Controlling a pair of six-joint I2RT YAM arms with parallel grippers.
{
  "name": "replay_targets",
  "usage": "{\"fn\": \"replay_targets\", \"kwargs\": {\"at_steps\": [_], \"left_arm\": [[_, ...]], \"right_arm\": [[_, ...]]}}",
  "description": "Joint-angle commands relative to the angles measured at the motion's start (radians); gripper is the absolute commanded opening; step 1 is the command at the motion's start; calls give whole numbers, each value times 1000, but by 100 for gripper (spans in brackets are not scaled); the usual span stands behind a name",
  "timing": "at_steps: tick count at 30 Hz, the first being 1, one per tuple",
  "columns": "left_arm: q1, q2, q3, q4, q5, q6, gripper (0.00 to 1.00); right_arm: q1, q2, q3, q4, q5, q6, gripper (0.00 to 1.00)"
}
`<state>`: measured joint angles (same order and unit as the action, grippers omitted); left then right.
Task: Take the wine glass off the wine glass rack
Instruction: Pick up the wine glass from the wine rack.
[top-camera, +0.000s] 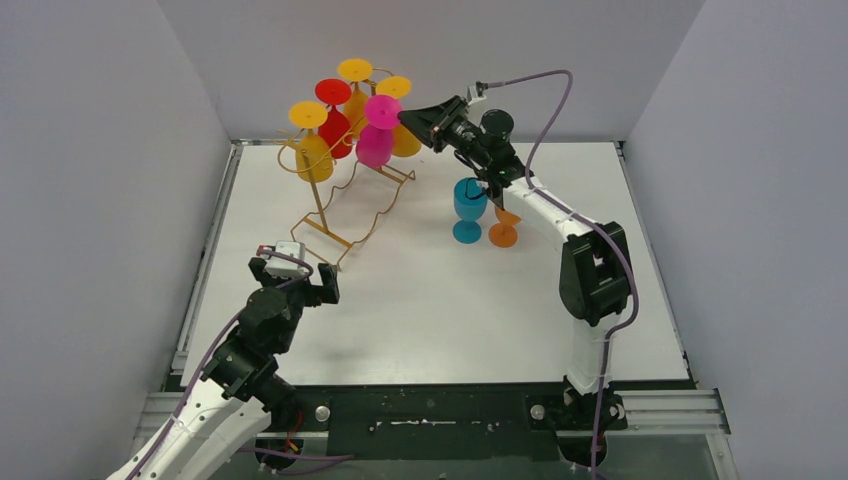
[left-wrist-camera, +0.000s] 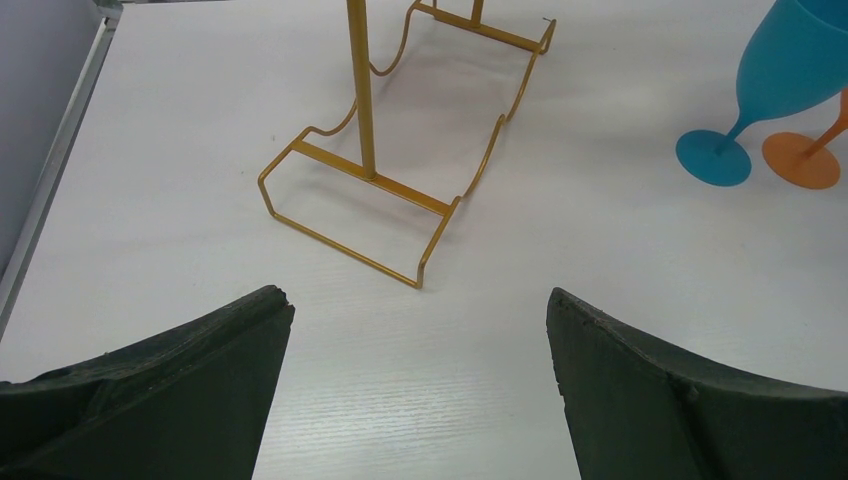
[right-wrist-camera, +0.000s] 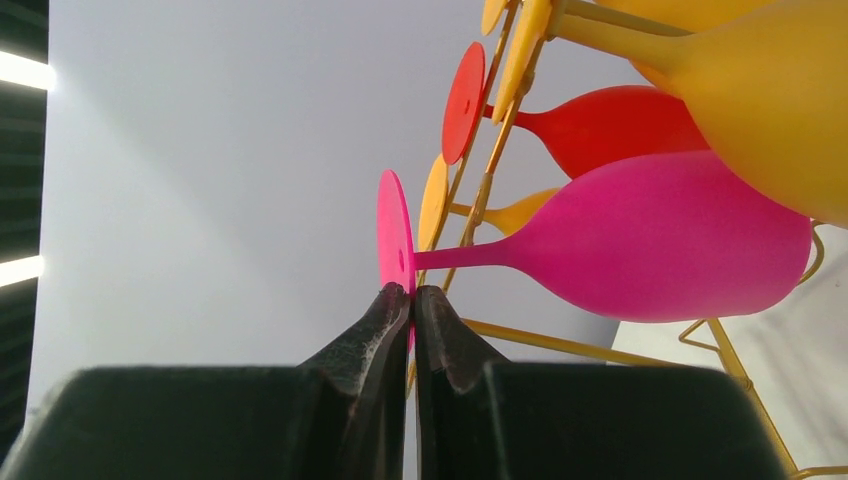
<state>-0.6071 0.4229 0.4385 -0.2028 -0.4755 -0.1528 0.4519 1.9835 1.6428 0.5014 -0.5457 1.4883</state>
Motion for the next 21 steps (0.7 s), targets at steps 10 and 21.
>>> {"fn": "replay_targets", "kwargs": {"at_steps": [10, 21], "left_arm": [[4, 4, 42, 29, 10, 0, 97], [4, -49, 52, 29, -8, -38, 97]], "right_arm": [[-7, -116, -68, 114, -62, -6, 0], [-8, -187, -150, 93, -107, -90, 0]]}}
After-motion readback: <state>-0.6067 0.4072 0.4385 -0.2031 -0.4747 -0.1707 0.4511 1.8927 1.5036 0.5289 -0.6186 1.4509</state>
